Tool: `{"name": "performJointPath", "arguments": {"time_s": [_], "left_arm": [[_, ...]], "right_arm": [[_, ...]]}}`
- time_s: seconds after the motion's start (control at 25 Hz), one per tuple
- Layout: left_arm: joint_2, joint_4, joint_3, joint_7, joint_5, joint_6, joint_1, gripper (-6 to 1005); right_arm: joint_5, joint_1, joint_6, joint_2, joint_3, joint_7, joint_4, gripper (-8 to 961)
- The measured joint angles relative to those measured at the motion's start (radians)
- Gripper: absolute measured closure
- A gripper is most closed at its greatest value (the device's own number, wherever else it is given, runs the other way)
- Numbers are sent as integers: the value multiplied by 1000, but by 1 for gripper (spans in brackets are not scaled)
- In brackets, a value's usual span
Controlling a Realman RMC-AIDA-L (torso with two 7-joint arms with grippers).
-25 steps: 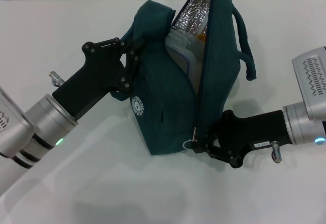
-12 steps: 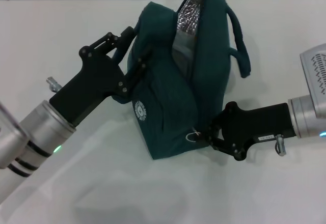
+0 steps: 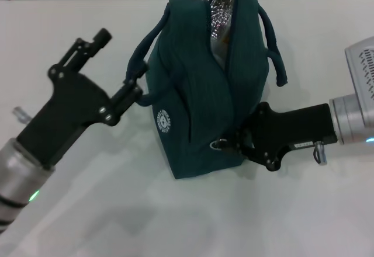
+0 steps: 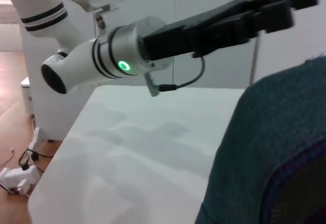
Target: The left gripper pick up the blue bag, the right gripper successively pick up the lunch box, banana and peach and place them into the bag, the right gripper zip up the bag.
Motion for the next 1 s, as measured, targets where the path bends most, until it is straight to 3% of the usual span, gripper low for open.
{"name": "performJointPath", "arguments": {"time_s": [0.32, 0.68, 1.0], "left_arm": [[-5, 12, 14, 19, 13, -14, 105, 297], [-6, -26, 150, -3, 19, -127, 79, 299], [-7, -26, 166, -93, 61, -182, 46, 300]], "right_arm": [[-9, 15, 5, -4, -2, -10, -55, 932], [-13, 44, 37, 1, 0, -46, -58, 931], [-2, 47, 61, 6, 0, -59, -58, 931]]}}
